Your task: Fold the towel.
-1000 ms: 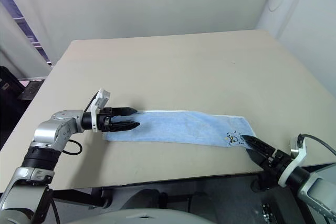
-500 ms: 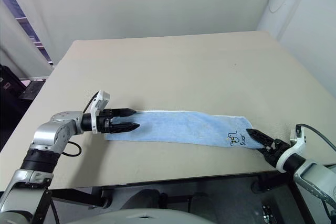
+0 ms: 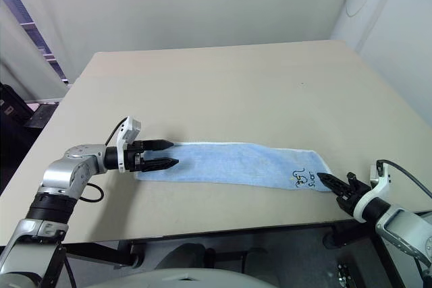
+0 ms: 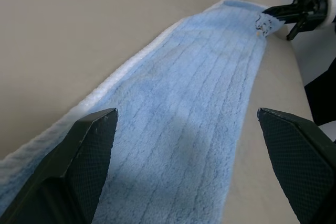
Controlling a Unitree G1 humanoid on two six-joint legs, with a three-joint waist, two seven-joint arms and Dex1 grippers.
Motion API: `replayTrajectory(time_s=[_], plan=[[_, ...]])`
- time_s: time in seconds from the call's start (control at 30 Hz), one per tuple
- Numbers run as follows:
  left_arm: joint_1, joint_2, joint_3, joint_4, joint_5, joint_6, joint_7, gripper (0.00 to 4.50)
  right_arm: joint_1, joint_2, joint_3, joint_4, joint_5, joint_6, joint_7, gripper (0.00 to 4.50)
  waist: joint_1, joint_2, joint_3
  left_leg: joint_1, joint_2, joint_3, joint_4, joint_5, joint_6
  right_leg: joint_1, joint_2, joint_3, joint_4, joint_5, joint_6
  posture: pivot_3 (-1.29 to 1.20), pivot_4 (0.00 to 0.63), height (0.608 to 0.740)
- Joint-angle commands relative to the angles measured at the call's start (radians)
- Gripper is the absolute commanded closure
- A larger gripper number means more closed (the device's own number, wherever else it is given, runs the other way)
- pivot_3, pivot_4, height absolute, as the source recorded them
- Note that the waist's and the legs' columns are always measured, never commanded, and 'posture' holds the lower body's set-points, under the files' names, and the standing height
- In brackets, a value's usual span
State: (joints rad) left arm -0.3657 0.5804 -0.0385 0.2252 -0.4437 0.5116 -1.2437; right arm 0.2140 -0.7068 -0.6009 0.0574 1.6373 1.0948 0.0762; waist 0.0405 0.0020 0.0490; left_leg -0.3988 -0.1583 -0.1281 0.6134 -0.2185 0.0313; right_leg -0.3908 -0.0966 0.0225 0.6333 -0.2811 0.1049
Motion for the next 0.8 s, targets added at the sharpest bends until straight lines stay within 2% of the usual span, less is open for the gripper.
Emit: replayTrajectory(time_s=[0.03, 0.23, 0.37, 0.6, 0.8], plan=[[-0.033, 0.002, 0.010, 0.005, 0.004, -0.023, 0.002, 0.00, -0.035, -0.055, -0.089, -0.063, 0.073, -0.009, 0.004, 4.44, -0.001, 0.000, 0.000, 0.000, 0.000, 0.000, 0.000, 0.000, 0.000, 0.000, 0.000, 0.000, 0.000, 0.000, 0.000, 0.00, 0.000, 0.740], [-0.045, 0.002, 0.015, 0.033, 0.012, -0.037, 0.009, 0.00, -0.126, -0.201, -0.124, -0.072, 0.158, 0.008, -0.040, 4.44, 0.000, 0.001, 0.000, 0.000, 0.000, 0.000, 0.000, 0.000, 0.000, 0.001, 0.000, 0.000, 0.000, 0.000, 0.000, 0.00, 0.000, 0.740], [-0.044, -0.001, 0.017, 0.035, 0.015, -0.043, 0.012, 0.00, -0.181, -0.273, -0.021, -0.105, 0.135, 0.059, -0.052, 4.44, 0.000, 0.000, 0.000, -0.001, 0.000, 0.000, 0.000, 0.000, 0.001, 0.001, 0.000, 0.000, -0.001, 0.000, 0.000, 0.00, 0.000, 0.740], [-0.031, 0.001, 0.028, 0.028, 0.013, -0.050, 0.026, 0.00, -0.304, -0.279, 0.177, -0.288, 0.077, 0.083, -0.002, 4.44, -0.001, 0.000, 0.000, -0.006, 0.000, 0.000, 0.001, 0.001, 0.002, -0.003, 0.000, 0.000, -0.001, 0.001, 0.001, 0.00, 0.000, 0.740], [-0.023, 0.005, 0.033, 0.013, 0.010, -0.047, 0.032, 0.00, -0.452, -0.196, 0.403, -0.397, 0.023, 0.084, 0.010, 4.44, -0.001, 0.000, 0.000, -0.006, 0.000, 0.000, 0.001, 0.000, 0.001, -0.003, 0.000, 0.000, -0.001, 0.002, 0.003, 0.00, 0.000, 0.740]])
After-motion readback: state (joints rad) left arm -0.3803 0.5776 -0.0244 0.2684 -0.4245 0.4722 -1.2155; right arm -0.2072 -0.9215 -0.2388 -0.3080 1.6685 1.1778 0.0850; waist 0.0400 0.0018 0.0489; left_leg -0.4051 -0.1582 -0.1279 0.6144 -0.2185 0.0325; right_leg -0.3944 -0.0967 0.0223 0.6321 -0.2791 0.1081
